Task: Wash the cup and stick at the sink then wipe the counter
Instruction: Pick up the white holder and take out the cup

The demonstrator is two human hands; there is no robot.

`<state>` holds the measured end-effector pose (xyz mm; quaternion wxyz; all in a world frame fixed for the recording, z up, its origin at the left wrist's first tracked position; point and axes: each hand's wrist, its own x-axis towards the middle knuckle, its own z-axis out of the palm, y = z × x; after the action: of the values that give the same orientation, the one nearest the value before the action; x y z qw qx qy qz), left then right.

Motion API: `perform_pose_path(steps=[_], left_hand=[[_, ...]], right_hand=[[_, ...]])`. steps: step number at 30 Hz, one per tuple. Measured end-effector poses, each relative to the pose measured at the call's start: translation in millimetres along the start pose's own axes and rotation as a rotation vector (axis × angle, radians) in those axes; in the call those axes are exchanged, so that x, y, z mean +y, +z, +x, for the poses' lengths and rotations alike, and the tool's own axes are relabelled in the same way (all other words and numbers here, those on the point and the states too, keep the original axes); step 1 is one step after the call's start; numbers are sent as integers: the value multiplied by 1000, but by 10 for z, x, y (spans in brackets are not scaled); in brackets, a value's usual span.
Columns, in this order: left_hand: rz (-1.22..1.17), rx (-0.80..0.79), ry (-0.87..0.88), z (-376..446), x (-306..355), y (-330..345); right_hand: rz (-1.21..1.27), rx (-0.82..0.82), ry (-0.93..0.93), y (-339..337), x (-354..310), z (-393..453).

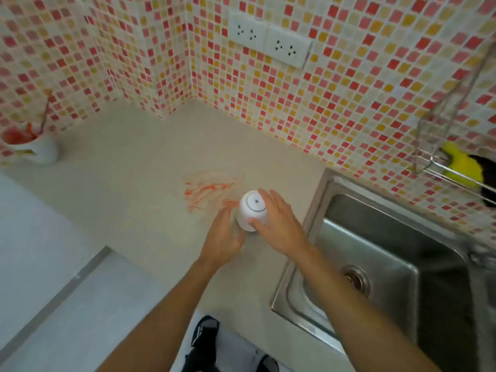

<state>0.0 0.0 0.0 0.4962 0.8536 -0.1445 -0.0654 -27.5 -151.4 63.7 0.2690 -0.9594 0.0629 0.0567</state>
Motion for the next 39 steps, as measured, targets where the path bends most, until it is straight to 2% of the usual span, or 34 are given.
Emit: perform_pose_path(steps=[4,10,13,16,20,28,36,39], left_hand=[[-77,-75,-27,164,-246,267],[-224,22,-90,266,-345,526],[-284,29,-83,334,-344,559],[-234,45,-61,353,-333,541],[-231,17,-85,357,-360,543],[-88,11,-76,355,-399,534],[-23,29,-59,351,-428,574],[-49,10,-100,349,-402,567]], right_hand=[[-5,0,58,168,-68,178],[-48,146,126,300,-94,283],[-140,156,187,322,-161,349],[-203,168,210,319,-179,393],[-230,104,209,258,-178,394],[-276,-106,59,52,-78,487],[-297,-243,-51,-98,-16,568],[-290,-277,-76,-142,-7,596]])
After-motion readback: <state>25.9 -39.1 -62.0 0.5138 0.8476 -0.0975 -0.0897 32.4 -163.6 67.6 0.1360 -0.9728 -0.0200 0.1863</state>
